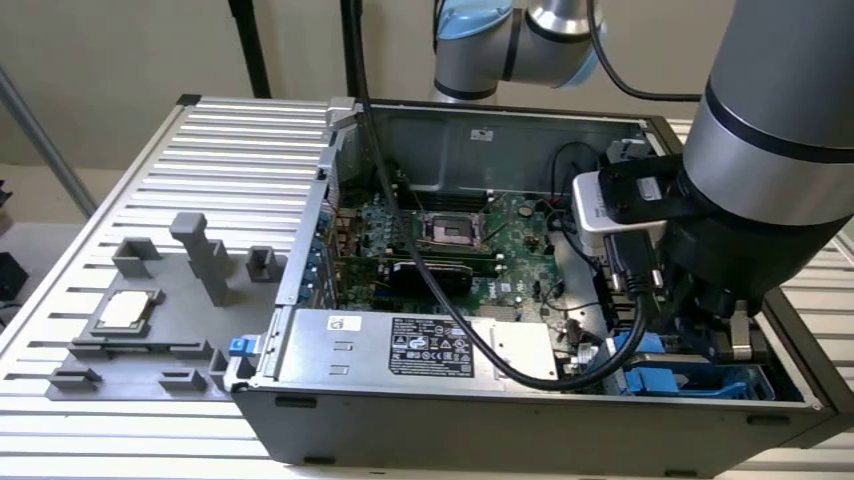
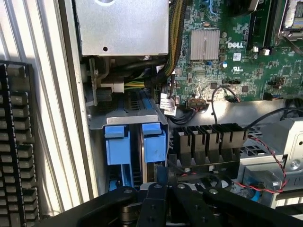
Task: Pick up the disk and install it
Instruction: 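Insert the second disk wire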
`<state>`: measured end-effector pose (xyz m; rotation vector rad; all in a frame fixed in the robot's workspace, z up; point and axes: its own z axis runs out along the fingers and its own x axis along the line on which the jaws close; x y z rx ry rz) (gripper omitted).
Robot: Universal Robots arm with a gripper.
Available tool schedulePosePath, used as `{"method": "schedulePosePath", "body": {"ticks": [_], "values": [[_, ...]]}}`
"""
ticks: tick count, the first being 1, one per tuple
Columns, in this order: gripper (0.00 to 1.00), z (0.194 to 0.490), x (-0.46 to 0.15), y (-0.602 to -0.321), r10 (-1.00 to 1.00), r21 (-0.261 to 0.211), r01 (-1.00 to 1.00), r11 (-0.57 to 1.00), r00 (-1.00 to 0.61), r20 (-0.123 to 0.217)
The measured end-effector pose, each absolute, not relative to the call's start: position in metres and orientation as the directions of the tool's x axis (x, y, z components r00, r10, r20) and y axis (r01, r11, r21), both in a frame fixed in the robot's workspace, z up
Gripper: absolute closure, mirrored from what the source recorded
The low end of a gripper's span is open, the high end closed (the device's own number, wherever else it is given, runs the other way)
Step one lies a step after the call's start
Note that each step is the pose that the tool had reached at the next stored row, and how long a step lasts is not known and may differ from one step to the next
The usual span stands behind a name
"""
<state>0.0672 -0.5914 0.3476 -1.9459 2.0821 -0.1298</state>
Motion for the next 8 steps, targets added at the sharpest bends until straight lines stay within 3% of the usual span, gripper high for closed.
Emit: {"method": "schedulePosePath", "body": {"ticks": [8], "values": [[0.89, 0.3477, 0.0673, -0.5914, -0.988, -0.259, -0.962, 0.085, -0.047, -0.147]]}}
